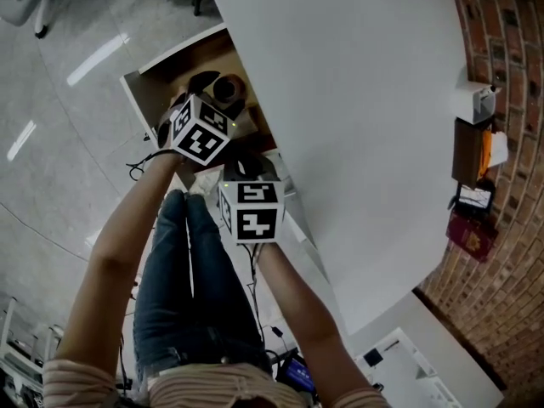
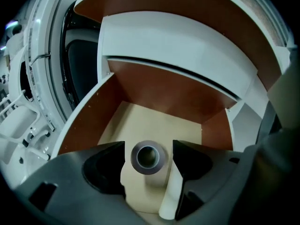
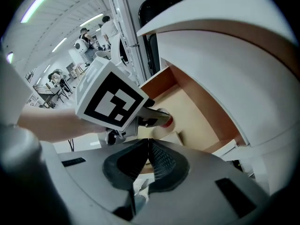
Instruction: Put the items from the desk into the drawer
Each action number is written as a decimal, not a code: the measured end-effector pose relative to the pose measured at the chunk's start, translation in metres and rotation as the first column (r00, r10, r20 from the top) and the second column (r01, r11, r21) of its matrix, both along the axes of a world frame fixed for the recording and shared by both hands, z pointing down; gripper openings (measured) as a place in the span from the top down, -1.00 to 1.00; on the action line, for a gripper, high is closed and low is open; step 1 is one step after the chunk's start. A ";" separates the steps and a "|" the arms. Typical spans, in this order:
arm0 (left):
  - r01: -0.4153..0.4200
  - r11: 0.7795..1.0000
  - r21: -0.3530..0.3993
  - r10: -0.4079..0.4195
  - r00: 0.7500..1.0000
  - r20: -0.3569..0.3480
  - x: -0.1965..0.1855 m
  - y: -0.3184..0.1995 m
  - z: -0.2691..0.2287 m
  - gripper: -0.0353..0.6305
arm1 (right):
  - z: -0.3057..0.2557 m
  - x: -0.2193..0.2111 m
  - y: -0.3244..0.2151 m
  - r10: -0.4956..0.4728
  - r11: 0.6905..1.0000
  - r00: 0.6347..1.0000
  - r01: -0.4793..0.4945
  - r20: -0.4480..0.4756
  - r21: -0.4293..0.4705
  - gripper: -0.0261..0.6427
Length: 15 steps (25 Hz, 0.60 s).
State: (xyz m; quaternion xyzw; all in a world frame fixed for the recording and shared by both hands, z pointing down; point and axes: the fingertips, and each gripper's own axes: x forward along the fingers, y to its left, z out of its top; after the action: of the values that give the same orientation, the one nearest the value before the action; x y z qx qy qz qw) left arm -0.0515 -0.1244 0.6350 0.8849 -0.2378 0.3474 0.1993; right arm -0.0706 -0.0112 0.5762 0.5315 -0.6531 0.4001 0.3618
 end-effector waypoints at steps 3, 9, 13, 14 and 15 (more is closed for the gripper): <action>-0.001 1.000 0.010 0.001 1.000 -0.001 -0.007 0.003 -0.021 -0.06 | -0.019 -0.001 -0.003 0.029 0.998 0.999 -0.030 0.022 0.047 0.87; 0.054 0.998 0.037 -0.052 0.998 -0.032 -0.029 0.002 -0.061 0.37 | -0.054 -0.015 -0.011 0.028 0.992 0.998 -0.035 0.054 0.125 0.87; 0.090 0.994 0.053 -0.088 0.995 -0.048 -0.040 0.007 -0.087 0.72 | -0.084 -0.021 -0.017 0.018 0.980 0.997 -0.032 0.071 0.196 0.87; 0.098 0.994 0.056 -0.095 0.994 -0.056 -0.042 0.009 -0.096 0.78 | -0.091 -0.022 -0.017 0.019 0.977 0.997 -0.035 0.076 0.213 0.87; 0.104 0.993 0.058 -0.100 0.993 -0.065 -0.044 0.011 -0.104 0.81 | -0.098 -0.022 -0.018 0.021 0.973 0.996 -0.040 0.082 0.229 0.87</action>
State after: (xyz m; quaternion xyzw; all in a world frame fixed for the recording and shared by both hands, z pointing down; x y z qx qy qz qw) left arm -0.0956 -0.1138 0.5306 0.8876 -0.2871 0.3015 0.1970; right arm -0.0927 -0.0290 0.4781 0.5635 -0.7006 0.3480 0.2655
